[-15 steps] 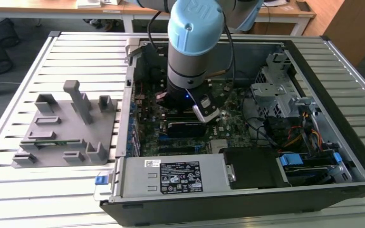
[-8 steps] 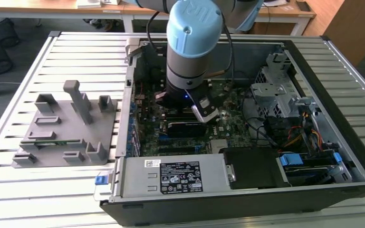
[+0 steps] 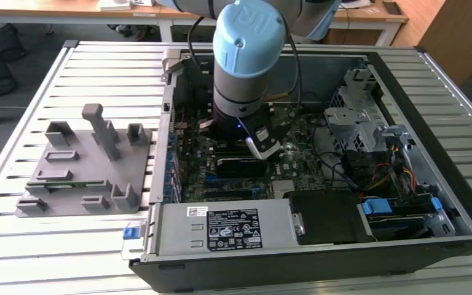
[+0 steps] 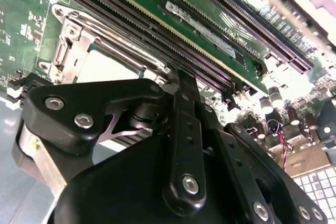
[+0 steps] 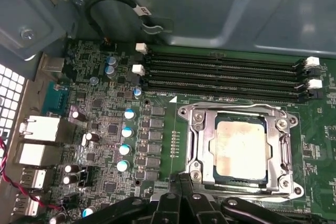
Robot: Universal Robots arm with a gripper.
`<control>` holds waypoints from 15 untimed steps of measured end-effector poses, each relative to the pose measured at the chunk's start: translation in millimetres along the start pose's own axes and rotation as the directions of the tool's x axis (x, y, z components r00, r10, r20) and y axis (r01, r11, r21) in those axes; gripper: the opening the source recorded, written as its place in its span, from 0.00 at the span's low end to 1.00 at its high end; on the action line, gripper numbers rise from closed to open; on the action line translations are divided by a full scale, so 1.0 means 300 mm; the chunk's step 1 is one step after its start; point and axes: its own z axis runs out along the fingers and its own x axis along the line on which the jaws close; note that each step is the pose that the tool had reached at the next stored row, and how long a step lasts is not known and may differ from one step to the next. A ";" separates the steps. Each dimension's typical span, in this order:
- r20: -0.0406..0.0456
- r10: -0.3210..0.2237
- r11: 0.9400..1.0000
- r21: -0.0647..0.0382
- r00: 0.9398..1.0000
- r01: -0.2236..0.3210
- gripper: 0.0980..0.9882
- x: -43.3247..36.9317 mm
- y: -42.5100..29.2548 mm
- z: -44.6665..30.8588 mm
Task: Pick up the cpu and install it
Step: 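Install the second cpu locking lever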
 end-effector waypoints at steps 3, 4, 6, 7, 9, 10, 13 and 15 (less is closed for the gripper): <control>0.000 0.000 1.000 -0.003 1.000 0.000 0.01 0.000 0.000 0.000; 0.000 0.000 1.000 -0.003 1.000 0.000 0.01 0.000 0.001 -0.002; 0.001 0.000 1.000 -0.005 1.000 0.000 0.01 0.000 0.007 -0.019; 0.001 0.000 1.000 -0.005 1.000 0.000 0.01 0.000 0.010 -0.032; 0.001 0.000 1.000 -0.006 1.000 0.000 0.01 0.000 0.017 -0.057; 0.001 0.000 1.000 -0.006 1.000 0.000 0.01 0.000 0.019 -0.064; 0.001 0.000 1.000 -0.009 1.000 0.000 0.01 0.000 0.023 -0.077; 0.001 0.000 1.000 -0.010 1.000 0.000 0.01 0.000 0.026 -0.087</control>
